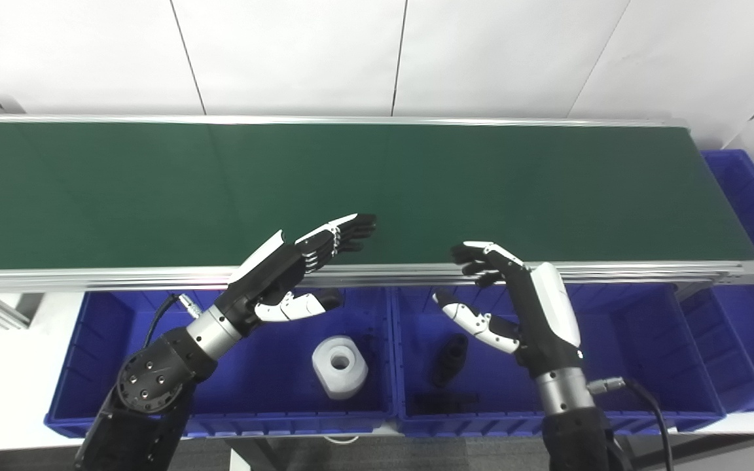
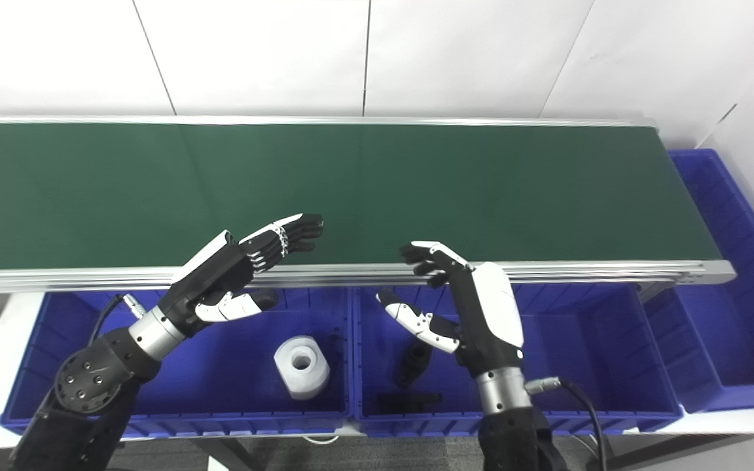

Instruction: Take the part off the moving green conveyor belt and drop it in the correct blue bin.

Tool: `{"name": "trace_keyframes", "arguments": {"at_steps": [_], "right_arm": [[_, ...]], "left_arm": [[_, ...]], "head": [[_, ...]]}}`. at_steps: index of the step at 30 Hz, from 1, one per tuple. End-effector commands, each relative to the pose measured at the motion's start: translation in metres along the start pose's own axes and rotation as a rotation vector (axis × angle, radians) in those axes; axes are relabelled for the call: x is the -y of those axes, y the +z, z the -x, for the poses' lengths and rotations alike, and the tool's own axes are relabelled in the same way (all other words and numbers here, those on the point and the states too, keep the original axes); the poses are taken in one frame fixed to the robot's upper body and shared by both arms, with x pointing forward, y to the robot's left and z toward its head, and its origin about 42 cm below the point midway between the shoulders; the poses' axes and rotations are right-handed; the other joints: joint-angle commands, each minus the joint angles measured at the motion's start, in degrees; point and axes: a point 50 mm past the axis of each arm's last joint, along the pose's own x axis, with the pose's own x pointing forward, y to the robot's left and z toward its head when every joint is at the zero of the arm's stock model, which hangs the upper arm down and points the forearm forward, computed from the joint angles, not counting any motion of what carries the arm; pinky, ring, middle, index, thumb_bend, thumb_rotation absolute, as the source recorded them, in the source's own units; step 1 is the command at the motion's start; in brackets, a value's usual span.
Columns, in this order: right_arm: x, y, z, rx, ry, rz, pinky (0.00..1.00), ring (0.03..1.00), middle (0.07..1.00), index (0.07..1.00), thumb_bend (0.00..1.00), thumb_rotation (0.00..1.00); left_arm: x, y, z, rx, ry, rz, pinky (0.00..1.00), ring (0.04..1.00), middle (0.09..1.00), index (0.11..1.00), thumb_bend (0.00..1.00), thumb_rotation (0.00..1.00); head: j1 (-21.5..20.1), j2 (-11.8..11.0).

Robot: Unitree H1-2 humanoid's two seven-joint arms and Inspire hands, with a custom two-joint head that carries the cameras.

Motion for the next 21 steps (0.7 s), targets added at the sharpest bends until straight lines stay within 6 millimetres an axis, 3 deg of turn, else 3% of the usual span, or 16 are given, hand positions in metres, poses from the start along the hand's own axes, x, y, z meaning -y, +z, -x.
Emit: {"name": "trace_keyframes", "arguments": {"at_steps": [1, 10, 21], "right_arm": [[0.006, 0.015, 0.001, 0.118, -0.045, -0.069, 0.67, 0.730, 0.757, 0.752, 0.41, 0.75], [-0.005, 0.020, 0.007, 0.154, -0.026, -0.165, 0.72, 0.789, 0.826, 0.817, 0.39, 0.80], [-0.008, 0.018, 0.009, 0.139, 0.044, -0.127, 0.77, 0.832, 0.863, 0.854, 0.39, 0.86]], "left_arm": [[-0.005, 0.009, -0.004, 0.035, -0.001, -0.030, 0.91, 0.946, 0.944, 0.923, 0.42, 0.69], [-0.001, 0.003, 0.002, 0.010, -0.018, -0.027, 0.91, 0.948, 0.956, 0.937, 0.39, 0.68], [0.000, 0.004, 0.009, 0.002, -0.027, -0.036, 0.91, 0.950, 0.961, 0.945, 0.38, 0.67]], "head": [[0.07, 0.14], [0.05, 0.44], [0.34, 0.76]]}}
